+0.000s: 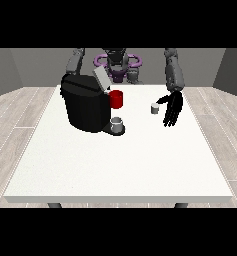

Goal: Insert the coffee pod into the coffee machine and close the lid

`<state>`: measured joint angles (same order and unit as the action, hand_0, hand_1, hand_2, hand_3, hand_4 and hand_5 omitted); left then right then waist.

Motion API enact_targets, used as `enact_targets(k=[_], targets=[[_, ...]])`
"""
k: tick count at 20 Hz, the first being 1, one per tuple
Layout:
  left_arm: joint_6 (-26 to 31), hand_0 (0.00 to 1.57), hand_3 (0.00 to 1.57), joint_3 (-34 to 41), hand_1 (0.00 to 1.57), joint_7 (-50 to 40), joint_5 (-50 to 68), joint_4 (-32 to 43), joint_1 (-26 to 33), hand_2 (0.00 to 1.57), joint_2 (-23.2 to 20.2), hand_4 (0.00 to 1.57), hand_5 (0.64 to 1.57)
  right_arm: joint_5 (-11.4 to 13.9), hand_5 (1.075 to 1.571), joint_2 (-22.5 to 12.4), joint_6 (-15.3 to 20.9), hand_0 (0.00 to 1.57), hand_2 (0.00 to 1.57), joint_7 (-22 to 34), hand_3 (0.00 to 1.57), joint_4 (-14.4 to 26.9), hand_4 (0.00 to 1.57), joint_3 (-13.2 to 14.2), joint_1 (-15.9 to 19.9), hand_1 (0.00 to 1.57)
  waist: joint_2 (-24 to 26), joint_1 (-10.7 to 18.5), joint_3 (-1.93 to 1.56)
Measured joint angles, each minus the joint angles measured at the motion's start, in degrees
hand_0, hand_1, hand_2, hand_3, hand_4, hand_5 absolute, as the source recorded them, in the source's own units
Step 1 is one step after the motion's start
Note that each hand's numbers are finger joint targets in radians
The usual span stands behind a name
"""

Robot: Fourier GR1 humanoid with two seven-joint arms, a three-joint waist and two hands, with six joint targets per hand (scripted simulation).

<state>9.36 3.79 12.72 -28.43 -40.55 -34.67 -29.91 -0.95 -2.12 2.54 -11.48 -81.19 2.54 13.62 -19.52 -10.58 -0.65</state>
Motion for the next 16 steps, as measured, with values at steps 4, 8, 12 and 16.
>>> enact_targets(k=[4, 8, 12, 16], targets=[[-2.8, 1.07, 1.08, 0.3, 1.07, 0.6, -1.7, 1.3, -0.9, 1.15, -0.1, 0.00, 1.571, -0.2, 1.571, 0.0, 0.1, 0.00, 0.00, 0.9, 0.00, 0.1, 0.41, 0.2, 0.6, 0.00, 0.0, -0.3, -0.07], [-5.3, 1.18, 1.08, -0.8, 1.18, 1.0, -4.0, 1.6, -0.8, 1.20, 0.8, 0.00, 1.571, -0.5, 1.571, 0.1, 0.3, 0.00, 0.00, 1.1, 0.00, 1.6, 0.36, 0.6, 1.0, 0.00, 1.2, 0.1, -0.07], [-6.3, 1.26, 1.10, -2.2, 1.26, 0.2, -6.2, 1.6, -1.2, 1.25, 1.9, 0.00, 1.571, 0.0, 1.571, 0.0, 0.6, 0.00, 0.00, 0.5, 0.00, 3.7, 0.34, 0.8, 0.9, 0.00, 2.3, 0.3, -0.04], [-6.0, 1.29, 1.11, -3.7, 1.29, 0.4, -7.6, 1.5, -0.3, 1.28, 3.6, 0.07, 1.571, -0.3, 1.571, 0.1, 0.4, 0.00, 0.00, -0.2, 0.00, 5.5, 0.36, 1.2, 0.0, 0.00, 4.2, 0.5, 0.01]])
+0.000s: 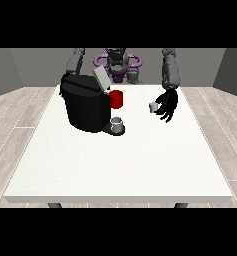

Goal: Insert the coffee pod into the coffee machine and close the lid

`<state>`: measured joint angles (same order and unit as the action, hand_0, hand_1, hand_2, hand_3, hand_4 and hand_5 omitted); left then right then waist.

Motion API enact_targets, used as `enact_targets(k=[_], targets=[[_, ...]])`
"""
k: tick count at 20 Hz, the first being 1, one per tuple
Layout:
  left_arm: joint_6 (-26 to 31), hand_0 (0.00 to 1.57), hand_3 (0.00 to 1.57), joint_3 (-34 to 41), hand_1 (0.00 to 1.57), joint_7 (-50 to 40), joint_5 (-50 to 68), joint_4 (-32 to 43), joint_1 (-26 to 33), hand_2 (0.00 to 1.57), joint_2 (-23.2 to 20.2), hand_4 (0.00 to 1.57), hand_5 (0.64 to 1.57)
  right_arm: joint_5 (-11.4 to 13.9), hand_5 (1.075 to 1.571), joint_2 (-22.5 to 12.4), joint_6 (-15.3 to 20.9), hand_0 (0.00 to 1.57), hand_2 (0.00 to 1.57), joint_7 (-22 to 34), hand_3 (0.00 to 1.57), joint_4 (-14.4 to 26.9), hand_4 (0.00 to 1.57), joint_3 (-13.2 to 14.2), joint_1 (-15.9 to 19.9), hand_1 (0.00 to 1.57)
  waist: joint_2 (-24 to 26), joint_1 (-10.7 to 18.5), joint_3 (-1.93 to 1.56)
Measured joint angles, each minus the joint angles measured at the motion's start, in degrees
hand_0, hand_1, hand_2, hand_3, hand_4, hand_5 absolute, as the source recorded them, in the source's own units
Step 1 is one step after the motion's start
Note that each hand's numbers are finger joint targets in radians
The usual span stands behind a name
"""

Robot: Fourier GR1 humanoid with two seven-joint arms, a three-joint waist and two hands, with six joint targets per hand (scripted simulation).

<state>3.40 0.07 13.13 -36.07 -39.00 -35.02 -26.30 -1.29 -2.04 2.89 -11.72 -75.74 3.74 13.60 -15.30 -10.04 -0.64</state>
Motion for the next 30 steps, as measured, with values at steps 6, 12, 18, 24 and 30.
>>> enact_targets(k=[6, 12, 18, 24, 30], targets=[[-0.9, 1.15, 1.18, -0.9, 1.15, -0.5, -1.8, 0.6, -0.3, 1.26, 2.4, 0.32, 1.571, -0.8, 1.571, -0.4, -0.3, 0.00, 0.00, -1.0, 0.00, 2.6, 0.42, 1.2, 0.4, 0.00, 1.4, 0.9, 0.10], [-2.4, 1.48, 1.38, -0.5, 1.48, 2.6, -2.6, 1.7, -1.0, 1.47, 3.7, 0.70, 1.571, -1.5, 1.571, -0.8, -1.1, 0.00, 0.00, -2.1, 0.00, 3.9, 0.34, 1.7, -0.2, 0.00, 2.0, 0.8, 0.28], [-2.2, 1.44, 1.31, 0.2, 1.44, 4.6, -2.1, 2.4, -1.9, 1.42, 6.2, 0.61, 1.571, -2.4, 1.571, -1.1, -1.5, 0.00, 0.00, -2.9, 0.00, 6.0, 0.28, 2.6, -0.9, 0.00, 4.1, 1.5, 0.57], [1.5, 1.40, 1.28, 0.8, 1.40, 3.9, -1.0, 1.3, -3.2, 1.38, 7.9, 0.60, 1.571, -2.4, 1.571, -1.4, -1.8, 0.00, 0.00, -5.3, 0.00, 10.3, 0.29, 3.3, -1.8, 0.00, 7.0, 3.3, 0.62], [5.6, 1.19, 1.30, 2.0, 1.19, 1.0, 0.5, -0.2, -5.8, 1.25, 8.5, 0.57, 1.571, -0.8, 1.571, -1.3, -1.4, 0.00, 0.00, -3.5, 0.00, 10.8, 0.27, 1.6, -2.6, 0.00, 10.9, 3.1, 0.63]])
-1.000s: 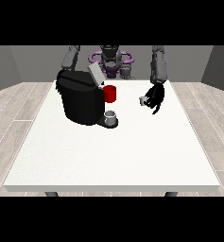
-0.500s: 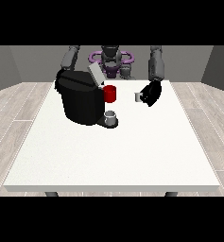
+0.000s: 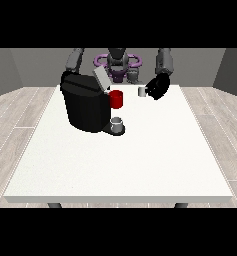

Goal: Insert the coffee pod into the coffee machine and close the lid

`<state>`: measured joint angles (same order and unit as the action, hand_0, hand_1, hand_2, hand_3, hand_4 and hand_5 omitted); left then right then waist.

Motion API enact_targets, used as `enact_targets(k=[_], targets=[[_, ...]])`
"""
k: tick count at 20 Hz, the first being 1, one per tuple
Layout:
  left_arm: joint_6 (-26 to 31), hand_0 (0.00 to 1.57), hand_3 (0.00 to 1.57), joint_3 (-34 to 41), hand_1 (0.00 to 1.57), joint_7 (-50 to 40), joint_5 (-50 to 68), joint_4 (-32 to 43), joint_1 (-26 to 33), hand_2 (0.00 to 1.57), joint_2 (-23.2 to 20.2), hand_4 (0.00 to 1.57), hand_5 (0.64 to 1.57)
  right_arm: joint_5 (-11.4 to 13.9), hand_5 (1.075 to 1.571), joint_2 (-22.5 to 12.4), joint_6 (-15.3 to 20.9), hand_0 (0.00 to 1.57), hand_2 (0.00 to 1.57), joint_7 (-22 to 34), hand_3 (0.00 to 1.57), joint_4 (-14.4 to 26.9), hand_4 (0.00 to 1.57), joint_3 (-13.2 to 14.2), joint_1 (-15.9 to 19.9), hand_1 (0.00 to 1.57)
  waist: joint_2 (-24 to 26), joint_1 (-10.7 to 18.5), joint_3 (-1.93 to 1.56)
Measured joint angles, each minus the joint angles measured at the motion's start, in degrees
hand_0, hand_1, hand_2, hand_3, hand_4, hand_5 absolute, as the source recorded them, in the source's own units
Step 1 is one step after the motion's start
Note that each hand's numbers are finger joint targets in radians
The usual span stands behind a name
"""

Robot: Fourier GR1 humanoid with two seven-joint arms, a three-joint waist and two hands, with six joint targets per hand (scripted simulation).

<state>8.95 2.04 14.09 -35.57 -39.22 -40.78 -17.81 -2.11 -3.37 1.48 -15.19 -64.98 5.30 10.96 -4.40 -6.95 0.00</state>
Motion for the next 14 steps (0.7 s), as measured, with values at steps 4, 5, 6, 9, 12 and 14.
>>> enact_targets(k=[4, 5, 6, 9, 12, 14], targets=[[2.3, 1.38, 1.37, 0.9, 1.38, -3.0, 1.4, -1.7, -3.1, 1.42, 1.4, 0.59, 1.571, -0.1, 1.571, 0.1, 0.3, 0.00, 0.00, -0.5, 0.00, 1.1, 0.32, 0.3, 1.2, 0.00, 0.6, 0.3, 0.00], [2.3, 1.38, 1.37, 0.8, 1.38, -3.6, 1.5, -2.2, -3.0, 1.42, 2.3, 0.59, 1.571, -0.1, 1.571, 0.1, 0.8, 0.00, 0.00, -0.2, 0.00, 1.3, 0.31, 0.5, 1.4, 0.00, 0.9, 0.6, -0.01], [2.6, 1.38, 1.37, 0.8, 1.38, -4.1, 1.6, -2.5, -2.6, 1.42, 2.6, 0.59, 1.571, -0.2, 1.571, -0.2, 0.6, 0.00, 0.00, 0.5, 0.00, 0.9, 0.30, 0.5, 1.2, 0.00, 1.6, 0.5, -0.01], [4.0, 1.46, 1.42, 0.0, 1.46, -6.1, 1.4, -4.6, -3.0, 1.47, 3.6, 0.63, 1.571, -0.5, 1.571, -0.9, 0.7, 0.00, 0.00, 0.4, 0.00, 1.9, 0.23, 1.3, 1.2, 0.00, 2.7, 1.1, 0.00], [4.9, 1.34, 1.38, -0.2, 1.34, -7.4, 1.3, -5.7, -3.4, 1.40, 4.3, 0.65, 1.571, -0.5, 1.571, -1.3, 0.0, 0.00, 0.00, 0.8, 0.00, 1.4, 0.20, 0.9, 0.5, 0.00, 3.3, 0.6, 0.00], [4.8, 1.36, 1.36, 0.2, 1.36, -8.6, 1.5, -6.4, -4.3, 1.41, 4.8, 0.66, 1.571, -0.7, 1.571, -1.2, -0.1, 0.00, 0.00, 1.3, 0.00, 0.9, 0.18, 0.8, 0.7, 0.00, 3.1, 0.2, 0.00]])
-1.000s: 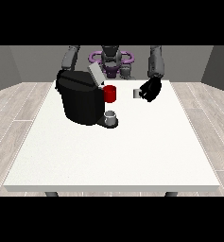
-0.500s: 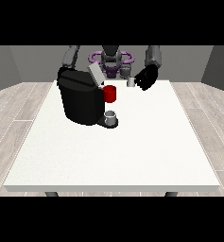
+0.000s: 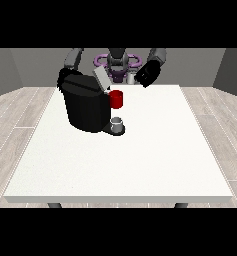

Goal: Insert the coffee pod into the coffee machine and close the lid

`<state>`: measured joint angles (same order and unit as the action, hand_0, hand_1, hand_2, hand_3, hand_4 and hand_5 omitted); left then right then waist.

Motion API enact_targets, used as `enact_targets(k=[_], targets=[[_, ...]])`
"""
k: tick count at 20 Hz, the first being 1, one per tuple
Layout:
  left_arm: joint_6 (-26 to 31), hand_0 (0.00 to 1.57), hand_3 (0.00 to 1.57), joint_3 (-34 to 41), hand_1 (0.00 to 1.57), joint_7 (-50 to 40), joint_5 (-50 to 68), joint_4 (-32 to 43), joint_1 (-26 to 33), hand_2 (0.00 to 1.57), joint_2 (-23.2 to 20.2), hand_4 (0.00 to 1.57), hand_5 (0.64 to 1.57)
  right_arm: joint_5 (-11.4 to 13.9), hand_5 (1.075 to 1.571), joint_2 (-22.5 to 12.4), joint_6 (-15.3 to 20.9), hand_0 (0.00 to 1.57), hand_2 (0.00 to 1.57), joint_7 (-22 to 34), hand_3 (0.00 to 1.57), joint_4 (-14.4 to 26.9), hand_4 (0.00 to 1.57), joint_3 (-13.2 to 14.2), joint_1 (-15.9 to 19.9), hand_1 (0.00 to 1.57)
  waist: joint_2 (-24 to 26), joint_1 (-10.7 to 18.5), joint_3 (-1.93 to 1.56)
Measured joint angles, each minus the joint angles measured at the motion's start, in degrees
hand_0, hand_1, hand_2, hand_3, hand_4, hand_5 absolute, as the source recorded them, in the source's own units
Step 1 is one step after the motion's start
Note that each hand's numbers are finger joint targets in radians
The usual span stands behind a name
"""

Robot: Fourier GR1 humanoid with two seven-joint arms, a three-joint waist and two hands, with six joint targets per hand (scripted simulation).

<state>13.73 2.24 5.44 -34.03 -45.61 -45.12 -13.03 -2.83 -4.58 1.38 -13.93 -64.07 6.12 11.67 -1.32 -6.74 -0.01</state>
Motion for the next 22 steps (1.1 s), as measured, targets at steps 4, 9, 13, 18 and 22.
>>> enact_targets(k=[4, 9, 13, 18, 22], targets=[[1.8, 1.41, 1.37, 1.5, 1.41, -3.3, 2.1, -1.9, -2.4, 1.44, 1.0, 0.62, 1.571, -1.6, 1.571, -1.6, -2.0, 0.00, 0.00, -1.8, 0.00, 1.8, 0.22, 1.8, -1.0, 0.00, 0.3, 0.1, -0.01], [1.6, 1.35, 1.32, 3.4, 1.35, -5.9, 2.9, -2.3, -7.4, 1.40, 0.4, 0.61, 1.571, -2.2, 1.571, -1.8, -3.1, 0.00, 0.00, -4.3, 0.00, 2.6, 0.02, 2.3, 1.0, 0.00, -3.6, -1.3, -0.01], [0.6, 1.45, 1.36, 5.7, 1.45, -6.2, 3.5, -0.3, -10.3, 1.47, -1.7, 0.65, 1.571, -2.1, 1.571, -2.0, -4.6, 0.00, 0.00, -4.1, 0.00, 0.9, 0.00, 1.0, 2.8, 0.00, -6.9, -3.7, 0.01], [-0.9, 1.39, 1.41, 7.4, 1.39, -5.7, 3.8, 0.8, -13.1, 1.44, -3.8, 0.61, 1.571, -2.6, 1.571, -2.7, -7.9, 0.00, 0.00, -6.4, 0.00, 1.2, 0.16, 0.4, 4.7, 0.00, -10.8, -4.9, 0.01], [-1.6, 1.44, 1.38, 9.1, 1.44, -6.6, 4.6, 2.0, -16.0, 1.47, -4.9, 0.60, 1.571, -2.5, 1.571, -3.1, -9.1, 0.00, 0.00, -7.4, 0.00, 1.8, 0.31, 0.1, 6.5, 0.00, -13.1, -5.7, 0.00]])
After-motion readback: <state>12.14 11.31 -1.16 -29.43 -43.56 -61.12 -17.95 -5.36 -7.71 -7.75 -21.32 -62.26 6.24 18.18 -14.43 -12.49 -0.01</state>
